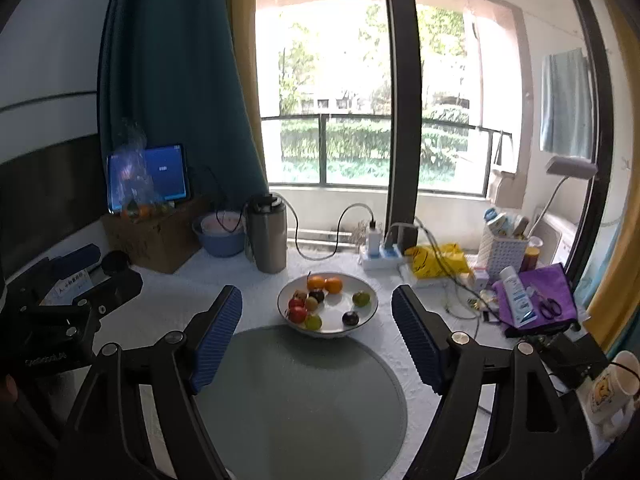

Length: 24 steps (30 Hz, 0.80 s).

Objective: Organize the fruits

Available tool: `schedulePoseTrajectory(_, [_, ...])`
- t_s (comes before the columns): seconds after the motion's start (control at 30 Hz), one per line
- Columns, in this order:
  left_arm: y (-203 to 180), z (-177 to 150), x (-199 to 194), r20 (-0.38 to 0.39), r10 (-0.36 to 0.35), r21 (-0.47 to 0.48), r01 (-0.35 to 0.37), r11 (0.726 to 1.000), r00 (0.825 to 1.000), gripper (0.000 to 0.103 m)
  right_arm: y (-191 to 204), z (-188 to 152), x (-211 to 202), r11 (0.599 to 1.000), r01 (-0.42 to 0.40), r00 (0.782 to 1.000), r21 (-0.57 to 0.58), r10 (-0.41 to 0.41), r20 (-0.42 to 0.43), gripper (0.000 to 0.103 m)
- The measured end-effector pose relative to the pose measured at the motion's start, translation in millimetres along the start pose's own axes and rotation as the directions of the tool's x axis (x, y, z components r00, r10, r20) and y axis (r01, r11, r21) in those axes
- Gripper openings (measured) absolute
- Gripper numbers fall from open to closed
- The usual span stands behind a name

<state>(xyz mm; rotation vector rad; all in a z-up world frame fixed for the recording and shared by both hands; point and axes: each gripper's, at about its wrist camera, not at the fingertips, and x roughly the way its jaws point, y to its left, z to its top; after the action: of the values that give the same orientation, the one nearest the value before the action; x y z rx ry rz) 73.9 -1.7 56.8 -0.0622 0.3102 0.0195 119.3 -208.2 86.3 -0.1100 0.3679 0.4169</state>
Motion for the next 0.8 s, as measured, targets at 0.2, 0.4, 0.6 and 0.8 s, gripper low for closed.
schedulePoseTrajectory(0.2, [-3, 9, -17, 0.031, 0.003, 0.014, -0.004, 1.0, 1.0, 0.097, -1, 6, -25, 1.0, 0.014, 0.999, 0.0, -0.014, 0.048, 0.081])
schedulePoseTrajectory(0.4, [-6, 13, -26, 0.041, 0.003, 0.018, -0.004, 1.0, 0.999, 0.097, -2, 8, -41, 1.0, 0.023, 0.997, -0.001, -0.023, 0.077, 0.081])
schedulePoseTrajectory(0.6, [-7, 14, -31, 0.042, -0.005, 0.006, 0.005, 1.0, 0.999, 0.097, -5, 4, -44, 0.999, 0.034, 0.997, 0.006, -0.034, 0.071, 0.081])
schedulePoseTrajectory(0.8, [-6, 13, -31, 0.038, -0.008, 0.006, 0.008, 1.0, 0.999, 0.097, -6, 3, -45, 0.999, 0.035, 0.997, 0.007, -0.035, 0.071, 0.081])
